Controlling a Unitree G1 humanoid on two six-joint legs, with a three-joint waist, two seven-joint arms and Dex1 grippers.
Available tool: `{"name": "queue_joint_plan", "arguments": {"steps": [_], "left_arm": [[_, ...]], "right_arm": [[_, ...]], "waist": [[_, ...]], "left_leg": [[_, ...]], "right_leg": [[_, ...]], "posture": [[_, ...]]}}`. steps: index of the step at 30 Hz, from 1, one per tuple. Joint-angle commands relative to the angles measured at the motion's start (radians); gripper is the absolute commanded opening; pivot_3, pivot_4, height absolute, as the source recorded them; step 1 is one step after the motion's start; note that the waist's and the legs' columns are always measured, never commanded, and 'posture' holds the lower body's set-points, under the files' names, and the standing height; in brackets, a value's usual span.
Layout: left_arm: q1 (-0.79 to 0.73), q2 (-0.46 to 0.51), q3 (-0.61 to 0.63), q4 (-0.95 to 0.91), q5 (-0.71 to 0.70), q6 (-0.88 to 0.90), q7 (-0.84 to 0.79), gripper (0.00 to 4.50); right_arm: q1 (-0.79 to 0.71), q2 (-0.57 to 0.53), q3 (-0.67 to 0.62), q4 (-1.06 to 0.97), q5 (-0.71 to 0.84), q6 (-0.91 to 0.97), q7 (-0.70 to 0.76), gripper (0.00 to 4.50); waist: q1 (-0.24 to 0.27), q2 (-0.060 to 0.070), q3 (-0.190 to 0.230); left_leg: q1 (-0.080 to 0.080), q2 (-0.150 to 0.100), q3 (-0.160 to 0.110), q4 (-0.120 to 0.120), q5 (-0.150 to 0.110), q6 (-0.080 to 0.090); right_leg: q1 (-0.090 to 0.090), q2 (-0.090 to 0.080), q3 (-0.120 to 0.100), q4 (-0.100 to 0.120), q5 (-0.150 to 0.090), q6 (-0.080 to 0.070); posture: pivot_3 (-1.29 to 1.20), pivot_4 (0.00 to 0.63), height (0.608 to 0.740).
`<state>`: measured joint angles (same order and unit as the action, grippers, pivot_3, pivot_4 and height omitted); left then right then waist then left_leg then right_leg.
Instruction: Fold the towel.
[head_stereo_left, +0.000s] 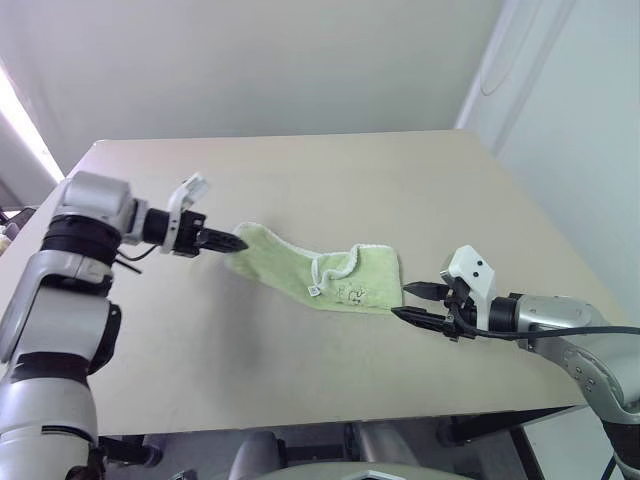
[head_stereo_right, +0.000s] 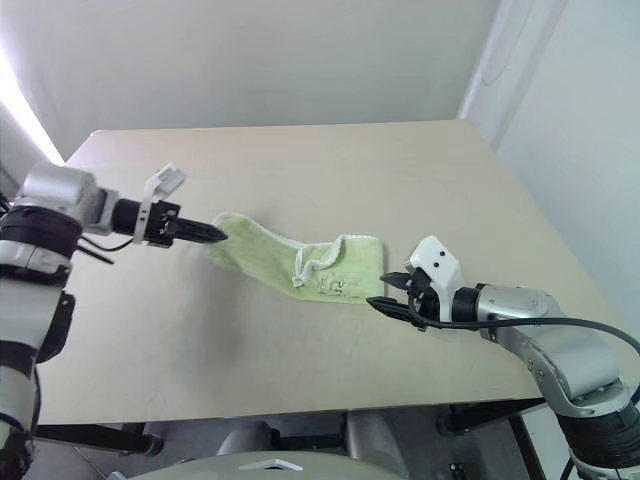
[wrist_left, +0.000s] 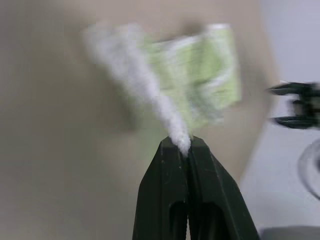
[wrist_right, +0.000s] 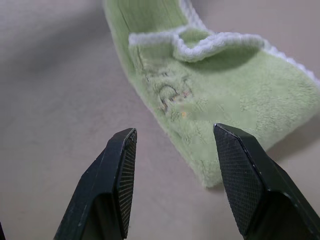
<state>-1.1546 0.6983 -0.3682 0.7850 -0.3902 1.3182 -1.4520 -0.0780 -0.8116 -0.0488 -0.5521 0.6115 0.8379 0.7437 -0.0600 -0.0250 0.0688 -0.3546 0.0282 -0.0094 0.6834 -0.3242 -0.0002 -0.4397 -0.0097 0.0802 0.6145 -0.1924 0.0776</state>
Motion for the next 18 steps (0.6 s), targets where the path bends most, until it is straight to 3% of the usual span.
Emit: {"name": "queue_joint_plan", "arguments": {"steps": [1,11,18], "left_arm": [[-0.086,-0.035,-0.011,-0.009,-0.023,0.053,-0.043,0.03],[-0.156,-0.251,-0.135,0.056,0.015,-0.017,-0.118,0.03],[-0.19,-0.451,-0.092,0.248,0.088,-0.163,-0.057,0.03]], "right_arm": [[-0.01,0.009,-0.022,-0.037,0.012,-0.002,-0.015,2.56],[0.008,0.031,-0.02,-0.056,0.001,0.015,-0.077,2.56],[0.042,0.037,-0.051,-0.093,0.017,0.046,-0.133,2.56]], "waist": [[-0.005,0.0,0.0],[-0.009,0.0,0.0],[0.001,0.0,0.0]], "left_leg": [[0.0,0.0,0.0,0.0,0.0,0.0],[0.001,0.0,0.0,0.0,0.0,0.0],[0.0,-0.001,0.0,0.0,0.0,0.0]], "right_leg": [[0.0,0.0,0.0,0.0,0.0,0.0],[0.0,0.0,0.001,0.002,0.0,0.0],[0.0,0.0,0.001,0.001,0.0,0.0]], "posture": [[0.0,0.0,0.712],[0.0,0.0,0.712],[0.0,0.0,0.712]]}}
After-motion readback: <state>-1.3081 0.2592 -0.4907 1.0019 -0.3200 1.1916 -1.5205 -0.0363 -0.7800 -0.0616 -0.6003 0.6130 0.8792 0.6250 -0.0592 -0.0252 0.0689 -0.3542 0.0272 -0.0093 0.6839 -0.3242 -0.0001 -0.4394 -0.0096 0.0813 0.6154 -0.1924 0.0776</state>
